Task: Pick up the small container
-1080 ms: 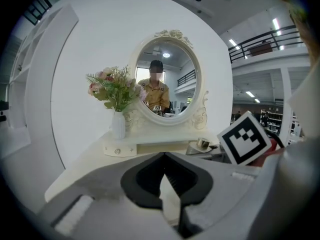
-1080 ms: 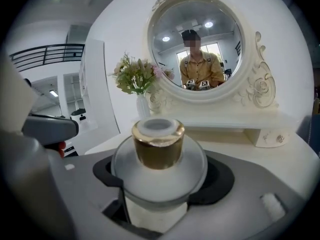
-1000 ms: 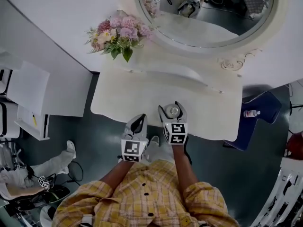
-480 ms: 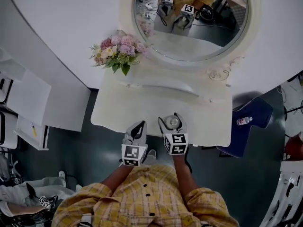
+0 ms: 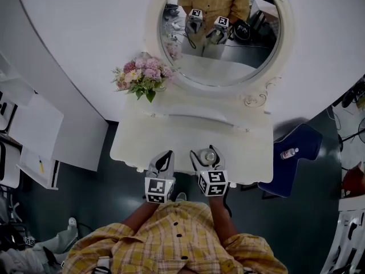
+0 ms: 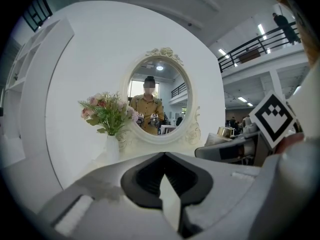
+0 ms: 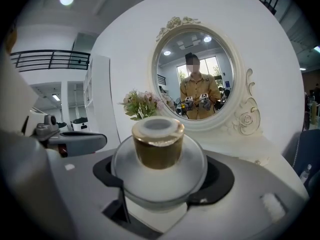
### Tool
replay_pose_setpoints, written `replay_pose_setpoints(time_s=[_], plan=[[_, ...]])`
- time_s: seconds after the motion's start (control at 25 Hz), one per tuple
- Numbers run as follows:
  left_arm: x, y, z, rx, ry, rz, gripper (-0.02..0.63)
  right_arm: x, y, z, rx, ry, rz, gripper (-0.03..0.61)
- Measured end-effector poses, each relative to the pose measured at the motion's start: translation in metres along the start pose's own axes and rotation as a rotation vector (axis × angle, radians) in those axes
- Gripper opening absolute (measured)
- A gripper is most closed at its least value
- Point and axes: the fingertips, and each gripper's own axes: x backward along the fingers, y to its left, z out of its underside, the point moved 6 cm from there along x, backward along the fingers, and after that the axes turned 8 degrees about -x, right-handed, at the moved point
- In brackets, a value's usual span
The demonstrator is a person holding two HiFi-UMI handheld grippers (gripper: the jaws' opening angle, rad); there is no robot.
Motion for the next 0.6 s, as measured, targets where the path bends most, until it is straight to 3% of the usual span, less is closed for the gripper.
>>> replay_pose_setpoints(time_s=[0.6], plan=[[0.008,-0.002,-0.021,-0.032,-0.030,0.008,0.000,0.021,0.002,-0.017,-0.002,-0.053,0.035,0.339]])
